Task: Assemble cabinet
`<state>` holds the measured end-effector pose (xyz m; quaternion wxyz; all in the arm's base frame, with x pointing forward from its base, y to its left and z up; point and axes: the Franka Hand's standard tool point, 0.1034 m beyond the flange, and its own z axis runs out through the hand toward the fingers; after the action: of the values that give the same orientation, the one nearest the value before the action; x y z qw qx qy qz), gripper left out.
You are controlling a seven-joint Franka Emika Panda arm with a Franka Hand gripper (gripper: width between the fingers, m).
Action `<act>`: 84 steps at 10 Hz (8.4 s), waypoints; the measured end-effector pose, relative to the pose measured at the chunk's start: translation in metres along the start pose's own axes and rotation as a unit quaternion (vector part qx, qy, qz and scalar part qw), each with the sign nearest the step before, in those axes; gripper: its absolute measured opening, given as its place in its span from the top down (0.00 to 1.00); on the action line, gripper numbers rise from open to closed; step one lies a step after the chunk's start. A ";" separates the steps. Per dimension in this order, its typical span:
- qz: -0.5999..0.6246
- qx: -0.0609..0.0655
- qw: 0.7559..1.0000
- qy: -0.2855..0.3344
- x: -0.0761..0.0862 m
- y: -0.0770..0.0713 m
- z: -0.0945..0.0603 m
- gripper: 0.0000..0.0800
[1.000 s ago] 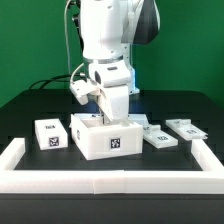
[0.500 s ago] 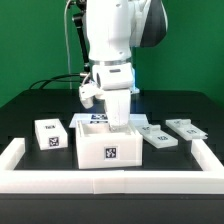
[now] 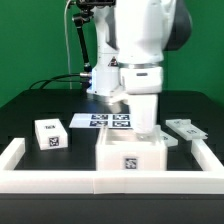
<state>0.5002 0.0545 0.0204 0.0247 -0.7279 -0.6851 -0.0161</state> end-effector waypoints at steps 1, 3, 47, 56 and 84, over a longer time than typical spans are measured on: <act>-0.001 -0.004 1.000 0.001 0.007 0.005 0.000 0.95; 0.003 -0.003 1.000 0.001 0.004 0.004 0.000 0.95; -0.122 -0.050 0.991 0.038 0.104 -0.106 -0.003 0.00; -0.108 -0.031 0.993 0.041 0.102 -0.134 0.015 0.17; 0.051 -0.039 0.998 0.013 0.050 -0.052 -0.037 0.91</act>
Offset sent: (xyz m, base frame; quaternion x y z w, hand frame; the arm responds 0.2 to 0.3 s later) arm 0.0000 0.0000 0.0000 0.0000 0.0000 0.0000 1.0000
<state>0.4513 0.1050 0.0610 0.0055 -0.7622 -0.6453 -0.0513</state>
